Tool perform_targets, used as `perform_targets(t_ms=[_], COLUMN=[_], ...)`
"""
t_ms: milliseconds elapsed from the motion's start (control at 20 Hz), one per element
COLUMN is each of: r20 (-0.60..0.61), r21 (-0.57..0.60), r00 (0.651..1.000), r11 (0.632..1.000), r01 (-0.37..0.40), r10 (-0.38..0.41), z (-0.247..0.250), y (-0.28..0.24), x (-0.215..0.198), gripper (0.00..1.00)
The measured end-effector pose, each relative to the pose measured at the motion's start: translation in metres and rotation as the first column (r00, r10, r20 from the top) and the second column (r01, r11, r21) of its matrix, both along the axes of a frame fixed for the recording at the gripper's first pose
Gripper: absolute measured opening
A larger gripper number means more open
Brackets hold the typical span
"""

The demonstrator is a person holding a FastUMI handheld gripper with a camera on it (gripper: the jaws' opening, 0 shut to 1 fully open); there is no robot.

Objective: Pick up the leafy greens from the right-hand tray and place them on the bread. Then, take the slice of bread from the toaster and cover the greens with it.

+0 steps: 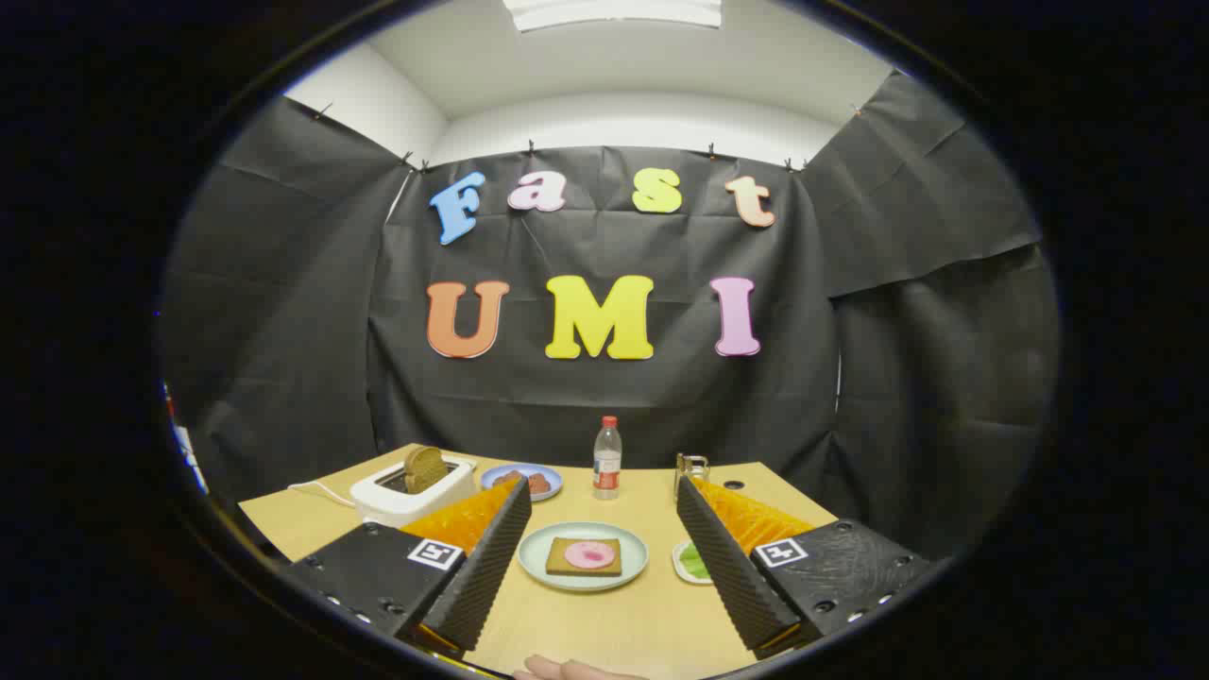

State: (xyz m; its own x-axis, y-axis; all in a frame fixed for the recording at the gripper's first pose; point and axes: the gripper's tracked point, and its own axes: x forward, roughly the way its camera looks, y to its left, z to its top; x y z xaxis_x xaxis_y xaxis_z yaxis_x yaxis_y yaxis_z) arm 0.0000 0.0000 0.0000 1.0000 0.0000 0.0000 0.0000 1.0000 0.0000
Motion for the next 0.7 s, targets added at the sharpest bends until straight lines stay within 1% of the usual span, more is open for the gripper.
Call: perform_targets(t_ms=[350, 700], r20=[0.013, 0.015], r21=[-0.017, 0.015], r00=[1.000, 0.999], r11=[1.000, 0.999], r01=[-0.013, -0.043], r10=[0.013, 0.043], z=[0.001, -0.009], y=[-0.002, -0.009], x=[-0.004, 0.009], gripper=[0.96, 0.96])
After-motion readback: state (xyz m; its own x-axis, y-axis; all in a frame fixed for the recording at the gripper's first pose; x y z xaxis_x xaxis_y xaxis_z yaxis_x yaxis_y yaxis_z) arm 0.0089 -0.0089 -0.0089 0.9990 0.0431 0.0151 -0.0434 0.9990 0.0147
